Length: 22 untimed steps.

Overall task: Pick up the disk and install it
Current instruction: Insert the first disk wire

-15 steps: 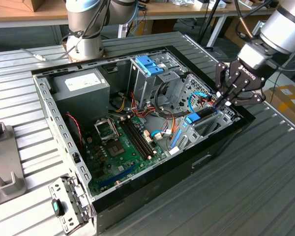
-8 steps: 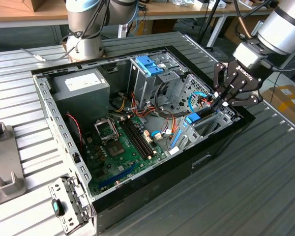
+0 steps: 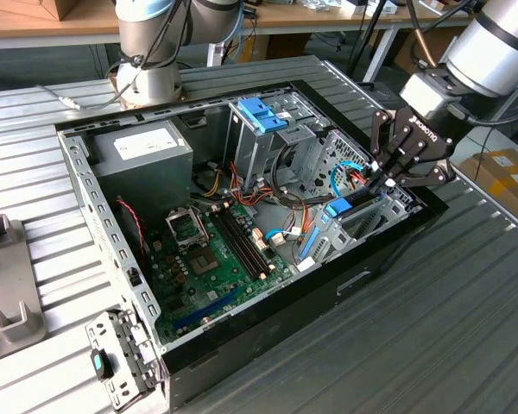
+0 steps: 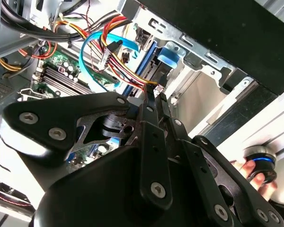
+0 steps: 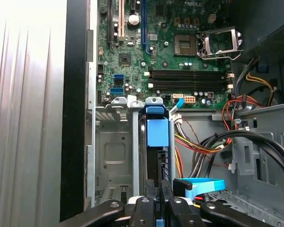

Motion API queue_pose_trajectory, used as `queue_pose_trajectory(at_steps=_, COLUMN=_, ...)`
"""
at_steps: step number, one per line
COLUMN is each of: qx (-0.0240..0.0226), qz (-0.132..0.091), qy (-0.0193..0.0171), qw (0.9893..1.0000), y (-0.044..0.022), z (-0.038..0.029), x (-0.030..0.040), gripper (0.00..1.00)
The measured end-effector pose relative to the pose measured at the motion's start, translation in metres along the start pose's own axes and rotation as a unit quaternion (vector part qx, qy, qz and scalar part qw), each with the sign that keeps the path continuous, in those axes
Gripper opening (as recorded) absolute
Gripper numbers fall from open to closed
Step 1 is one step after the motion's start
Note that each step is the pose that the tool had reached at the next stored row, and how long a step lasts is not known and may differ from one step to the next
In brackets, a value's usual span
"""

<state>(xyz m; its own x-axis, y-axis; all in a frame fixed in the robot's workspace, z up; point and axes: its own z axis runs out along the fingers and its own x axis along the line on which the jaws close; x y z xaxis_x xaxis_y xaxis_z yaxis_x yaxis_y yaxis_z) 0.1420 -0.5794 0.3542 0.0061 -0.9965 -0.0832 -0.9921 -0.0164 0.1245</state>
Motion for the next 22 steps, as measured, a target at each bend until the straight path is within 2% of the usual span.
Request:
queue_pose_trajectory(at_steps=6, qx=0.0010, qz=0.013, qy=-0.0016, qw=0.9999, y=-0.0001, z=0.0028, x=-0.0060, gripper=0.17)
queue_pose_trajectory(at_steps=9, qx=0.0012, qz=0.015, qy=-0.0018, qw=0.9999, y=0.0029, z=0.0042, x=-0.0103, gripper=0.17)
queue_pose_trajectory(at_steps=22, qx=0.0014, qz=0.017, qy=-0.0023, qw=0.9998, y=0.0049, z=0.0085, x=-0.0082, gripper=0.17)
